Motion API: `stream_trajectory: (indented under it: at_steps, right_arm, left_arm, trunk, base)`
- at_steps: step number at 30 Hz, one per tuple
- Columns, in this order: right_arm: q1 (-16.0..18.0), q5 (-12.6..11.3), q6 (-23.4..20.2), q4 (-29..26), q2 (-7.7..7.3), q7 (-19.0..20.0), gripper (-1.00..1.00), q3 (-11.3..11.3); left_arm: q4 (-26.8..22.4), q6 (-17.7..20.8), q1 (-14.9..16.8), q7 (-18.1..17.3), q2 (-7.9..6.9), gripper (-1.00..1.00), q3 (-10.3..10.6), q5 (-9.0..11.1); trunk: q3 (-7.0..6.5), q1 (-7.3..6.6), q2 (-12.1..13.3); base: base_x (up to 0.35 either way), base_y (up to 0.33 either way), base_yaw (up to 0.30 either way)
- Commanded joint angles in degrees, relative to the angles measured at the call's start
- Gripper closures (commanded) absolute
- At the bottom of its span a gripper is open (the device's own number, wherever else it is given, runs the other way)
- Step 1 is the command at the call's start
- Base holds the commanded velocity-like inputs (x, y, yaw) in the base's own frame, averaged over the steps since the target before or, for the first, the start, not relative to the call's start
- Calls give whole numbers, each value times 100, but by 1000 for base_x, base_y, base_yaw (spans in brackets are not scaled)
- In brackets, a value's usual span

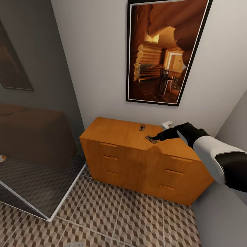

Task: Take the four mousetraps from the cabinet in the bathroom and place them on the bathroom floor. Make sure all four end up on the same floor surface, and ensure that at least two of them are either under or directly next to the same bathroom sink.

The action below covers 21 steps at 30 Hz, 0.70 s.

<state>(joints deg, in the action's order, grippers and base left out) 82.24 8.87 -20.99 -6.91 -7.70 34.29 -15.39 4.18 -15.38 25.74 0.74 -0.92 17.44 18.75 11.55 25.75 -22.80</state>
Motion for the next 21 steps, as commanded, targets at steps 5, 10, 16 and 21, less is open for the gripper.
stream_trajectory:
  at_steps: [5, 10, 16, 21]
  right_arm:
    - [3, 49, 43, 17, -28, 44, -100, 9]
    - [3, 40, 68, 31, -112, 49, -100, 9]
    - [3, 30, 91, 53, -186, 51, -100, 9]
    - [3, 32, 209, 184, -207, 51, -100, 9]
  left_arm:
    - [22, -36, 10, 10, 4, -100, 48, 29]
    - [22, -36, 10, 9, 4, -100, 48, 28]
    - [22, -37, 10, 7, 4, -100, 48, 26]
    - [22, -36, 10, 10, 4, -100, 48, 26]
  trunk:
    - [11, 3, -12]
    - [11, 3, -12]
    - [11, 3, -12]
    - [11, 3, -12]
  base:
    - [0, 0, 0]
    - [0, 0, 0]
    - [0, 0, 0]
    - [0, 0, 0]
